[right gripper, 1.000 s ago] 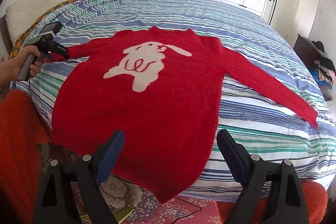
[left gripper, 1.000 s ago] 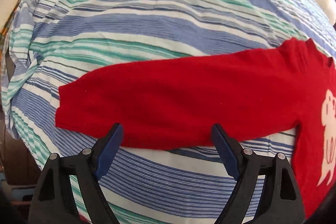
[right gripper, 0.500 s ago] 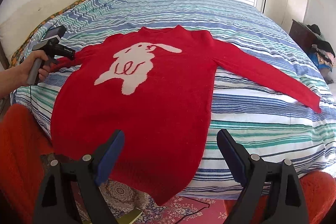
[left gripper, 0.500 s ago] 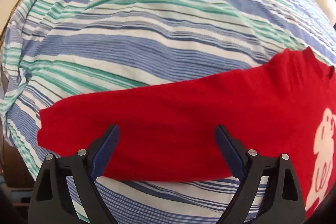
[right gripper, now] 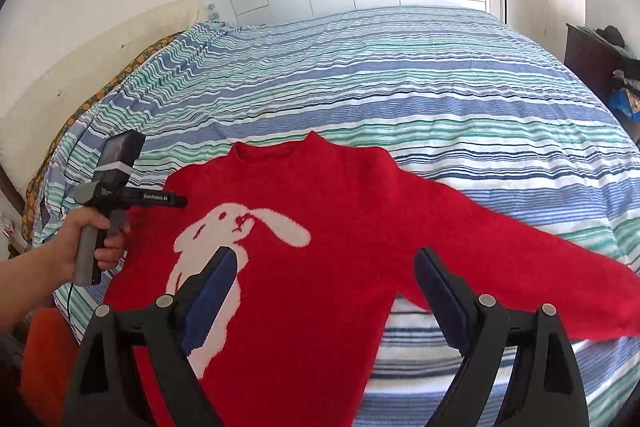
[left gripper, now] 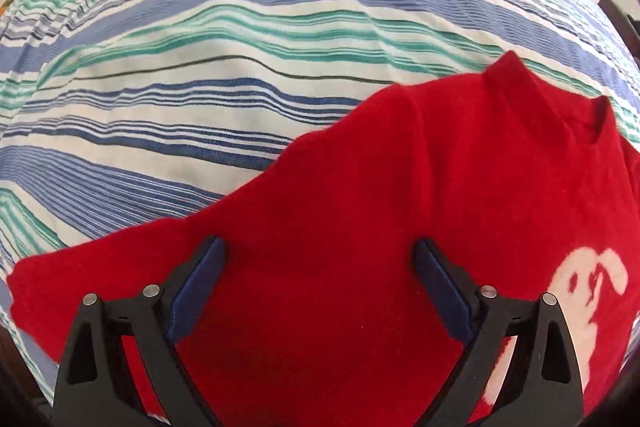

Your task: Fold small clothes

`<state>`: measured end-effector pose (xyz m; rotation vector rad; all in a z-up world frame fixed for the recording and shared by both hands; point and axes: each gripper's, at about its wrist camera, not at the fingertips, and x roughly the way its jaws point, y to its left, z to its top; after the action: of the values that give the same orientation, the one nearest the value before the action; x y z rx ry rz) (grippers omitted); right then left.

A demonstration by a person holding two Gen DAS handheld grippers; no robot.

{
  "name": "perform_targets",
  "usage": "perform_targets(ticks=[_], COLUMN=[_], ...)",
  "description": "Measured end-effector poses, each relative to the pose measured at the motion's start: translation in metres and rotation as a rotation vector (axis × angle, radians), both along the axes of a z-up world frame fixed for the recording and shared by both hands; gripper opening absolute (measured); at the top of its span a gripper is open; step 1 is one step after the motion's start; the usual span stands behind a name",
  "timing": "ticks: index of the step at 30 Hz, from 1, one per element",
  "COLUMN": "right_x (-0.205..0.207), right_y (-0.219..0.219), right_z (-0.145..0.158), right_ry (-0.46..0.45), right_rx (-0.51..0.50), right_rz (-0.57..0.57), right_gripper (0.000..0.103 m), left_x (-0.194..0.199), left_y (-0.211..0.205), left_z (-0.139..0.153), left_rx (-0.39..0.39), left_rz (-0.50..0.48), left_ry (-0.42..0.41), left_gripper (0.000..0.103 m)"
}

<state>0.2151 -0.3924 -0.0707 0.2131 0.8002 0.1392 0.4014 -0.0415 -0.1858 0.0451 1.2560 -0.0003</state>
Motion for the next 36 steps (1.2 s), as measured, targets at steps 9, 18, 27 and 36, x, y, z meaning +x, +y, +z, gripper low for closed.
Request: perform_targets(ticks=[9, 18, 27, 36], right_x=[0.033, -0.090, -0.154, -0.184], right_y=[-0.018, 0.077, 0.072, 0.074], right_z=[-0.071, -0.043, -0.075, -0.028], right_ry=[0.242, 0.216, 0.370, 0.074], right_rx=[-0.077, 0.095, -0.121, -0.289], right_rz=[-0.025, 0.386, 0.198, 0.020], right_gripper=[0.088, 0.088, 0.088, 0.088], left_x=[-0.095, -0.265, -0.285, -0.217], left_y=[-0.005, -0.044, -0.017, 0.040], left_z=[0.055, 0.019, 0.030, 0.051], left_rx=[-0.007, 0.004, -0.020, 0.018], left_rz=[-0.185, -0.428, -0.305, -0.100], left_ry=[-0.119, -0.045, -0.102, -0.246], left_gripper=[0.099, 0.099, 0.100, 0.100])
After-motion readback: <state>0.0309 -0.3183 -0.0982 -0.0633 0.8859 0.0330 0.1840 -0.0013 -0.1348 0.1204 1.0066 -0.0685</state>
